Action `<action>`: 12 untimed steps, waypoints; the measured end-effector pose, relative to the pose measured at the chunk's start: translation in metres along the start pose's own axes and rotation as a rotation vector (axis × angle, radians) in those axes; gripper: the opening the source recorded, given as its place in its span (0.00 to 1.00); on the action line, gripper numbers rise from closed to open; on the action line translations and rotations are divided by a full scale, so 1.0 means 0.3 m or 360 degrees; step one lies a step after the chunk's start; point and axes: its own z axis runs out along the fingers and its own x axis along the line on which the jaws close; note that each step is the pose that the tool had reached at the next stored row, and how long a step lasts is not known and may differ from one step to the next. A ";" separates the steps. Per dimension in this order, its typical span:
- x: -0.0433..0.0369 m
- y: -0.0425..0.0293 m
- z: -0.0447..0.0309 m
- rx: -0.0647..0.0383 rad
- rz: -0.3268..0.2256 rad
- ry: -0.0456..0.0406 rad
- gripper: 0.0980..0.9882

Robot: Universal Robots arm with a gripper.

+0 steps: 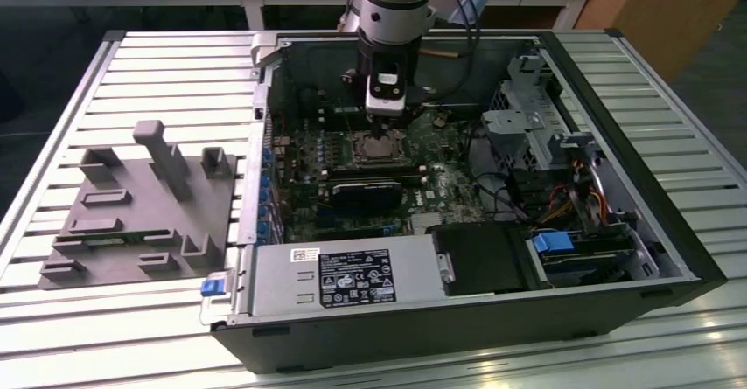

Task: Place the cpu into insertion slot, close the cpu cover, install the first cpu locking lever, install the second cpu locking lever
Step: 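Close the cpu cover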

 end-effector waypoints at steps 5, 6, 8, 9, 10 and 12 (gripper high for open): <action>0.000 0.000 0.002 0.0001 -0.0138 0.0003 0.00; 0.000 0.000 0.002 0.0000 -0.0168 0.0004 0.00; 0.000 0.000 0.003 0.0000 -0.0221 0.0006 0.00; 0.000 0.000 0.003 0.0000 -0.0248 0.0007 0.00; 0.000 0.000 0.004 0.0000 -0.0275 0.0008 0.00; 0.000 0.000 0.004 -0.0003 -0.0312 0.0010 0.00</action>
